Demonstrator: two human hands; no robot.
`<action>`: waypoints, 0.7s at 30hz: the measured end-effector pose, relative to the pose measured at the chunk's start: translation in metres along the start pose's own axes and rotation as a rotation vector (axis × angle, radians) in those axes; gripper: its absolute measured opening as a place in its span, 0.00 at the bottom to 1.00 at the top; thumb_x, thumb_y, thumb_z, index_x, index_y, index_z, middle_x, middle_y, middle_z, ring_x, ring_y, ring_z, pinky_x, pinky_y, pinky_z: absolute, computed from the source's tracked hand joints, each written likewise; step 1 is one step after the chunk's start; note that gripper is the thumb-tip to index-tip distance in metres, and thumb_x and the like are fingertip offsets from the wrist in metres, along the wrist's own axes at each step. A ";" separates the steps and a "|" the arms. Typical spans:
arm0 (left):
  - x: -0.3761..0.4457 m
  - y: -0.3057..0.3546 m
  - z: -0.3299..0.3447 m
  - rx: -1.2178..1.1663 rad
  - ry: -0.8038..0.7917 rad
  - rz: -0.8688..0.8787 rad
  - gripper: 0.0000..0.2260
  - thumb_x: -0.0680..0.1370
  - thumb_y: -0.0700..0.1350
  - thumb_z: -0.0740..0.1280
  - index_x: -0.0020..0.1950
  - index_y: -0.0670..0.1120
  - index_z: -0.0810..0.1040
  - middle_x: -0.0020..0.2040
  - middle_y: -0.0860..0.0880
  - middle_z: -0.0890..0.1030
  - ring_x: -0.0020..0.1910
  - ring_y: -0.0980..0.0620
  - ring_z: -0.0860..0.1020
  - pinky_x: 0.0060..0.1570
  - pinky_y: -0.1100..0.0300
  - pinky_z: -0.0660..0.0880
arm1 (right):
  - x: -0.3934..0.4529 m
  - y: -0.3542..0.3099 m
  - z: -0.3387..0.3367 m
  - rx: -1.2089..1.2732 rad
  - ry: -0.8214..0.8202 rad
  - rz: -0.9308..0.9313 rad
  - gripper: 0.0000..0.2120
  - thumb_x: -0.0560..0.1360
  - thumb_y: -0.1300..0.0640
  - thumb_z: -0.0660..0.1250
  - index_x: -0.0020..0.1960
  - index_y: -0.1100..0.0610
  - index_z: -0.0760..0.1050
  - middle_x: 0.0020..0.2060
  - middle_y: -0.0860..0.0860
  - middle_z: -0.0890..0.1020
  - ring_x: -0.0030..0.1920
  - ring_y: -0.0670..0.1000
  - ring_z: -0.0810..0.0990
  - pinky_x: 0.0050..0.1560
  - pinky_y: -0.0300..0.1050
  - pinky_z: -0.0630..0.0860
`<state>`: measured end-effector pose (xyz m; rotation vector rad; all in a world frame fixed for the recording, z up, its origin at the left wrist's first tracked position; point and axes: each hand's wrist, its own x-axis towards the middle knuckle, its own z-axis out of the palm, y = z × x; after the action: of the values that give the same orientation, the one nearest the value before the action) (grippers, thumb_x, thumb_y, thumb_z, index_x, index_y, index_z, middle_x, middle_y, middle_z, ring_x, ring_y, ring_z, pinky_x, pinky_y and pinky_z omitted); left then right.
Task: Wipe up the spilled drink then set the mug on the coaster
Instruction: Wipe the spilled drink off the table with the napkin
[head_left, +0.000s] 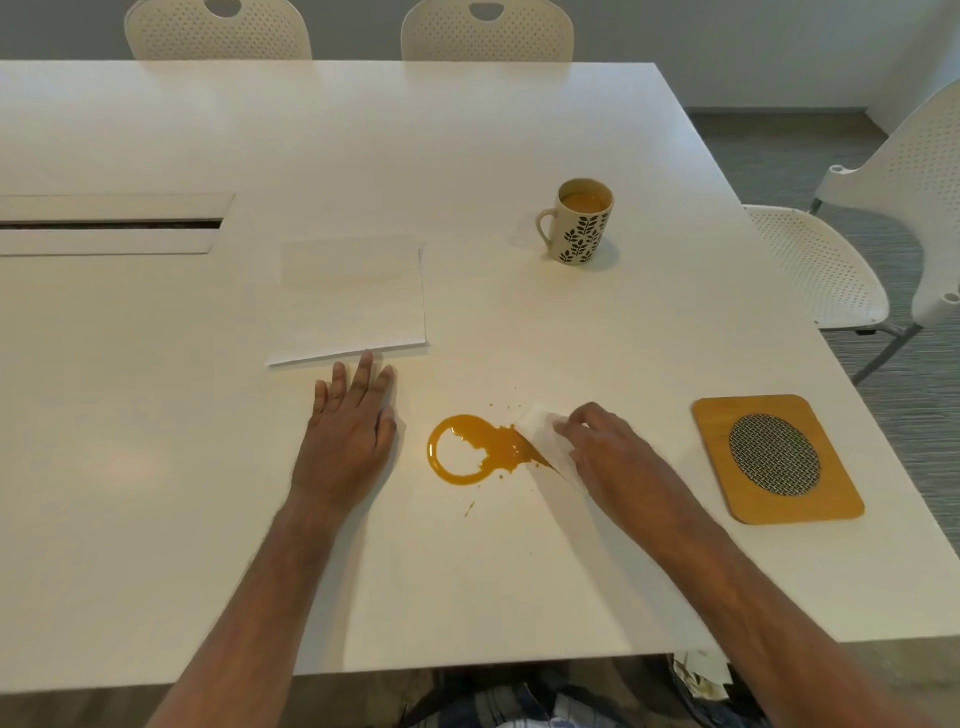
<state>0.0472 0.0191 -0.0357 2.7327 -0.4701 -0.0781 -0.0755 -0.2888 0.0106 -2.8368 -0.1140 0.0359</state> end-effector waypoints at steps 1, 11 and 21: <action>-0.001 0.000 0.000 -0.003 0.001 -0.001 0.29 0.84 0.52 0.48 0.86 0.50 0.57 0.86 0.52 0.49 0.86 0.45 0.47 0.84 0.46 0.44 | 0.004 -0.002 -0.001 0.023 0.022 0.002 0.19 0.78 0.66 0.71 0.68 0.56 0.78 0.58 0.50 0.77 0.53 0.51 0.79 0.47 0.45 0.82; -0.014 -0.014 0.000 -0.014 0.037 -0.030 0.24 0.88 0.49 0.53 0.85 0.50 0.60 0.86 0.52 0.55 0.86 0.46 0.49 0.84 0.48 0.45 | 0.017 -0.013 -0.003 0.075 0.036 -0.061 0.13 0.80 0.65 0.68 0.63 0.56 0.80 0.57 0.49 0.79 0.55 0.52 0.79 0.50 0.46 0.80; -0.022 -0.024 -0.002 -0.010 0.055 -0.054 0.24 0.88 0.48 0.55 0.85 0.53 0.59 0.86 0.54 0.55 0.86 0.48 0.48 0.84 0.49 0.45 | 0.035 -0.010 -0.010 0.110 0.182 -0.007 0.14 0.80 0.64 0.67 0.64 0.54 0.77 0.57 0.50 0.79 0.57 0.53 0.78 0.54 0.40 0.73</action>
<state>0.0341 0.0482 -0.0424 2.7305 -0.3791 -0.0191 -0.0409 -0.2795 0.0225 -2.7137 -0.0790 -0.2102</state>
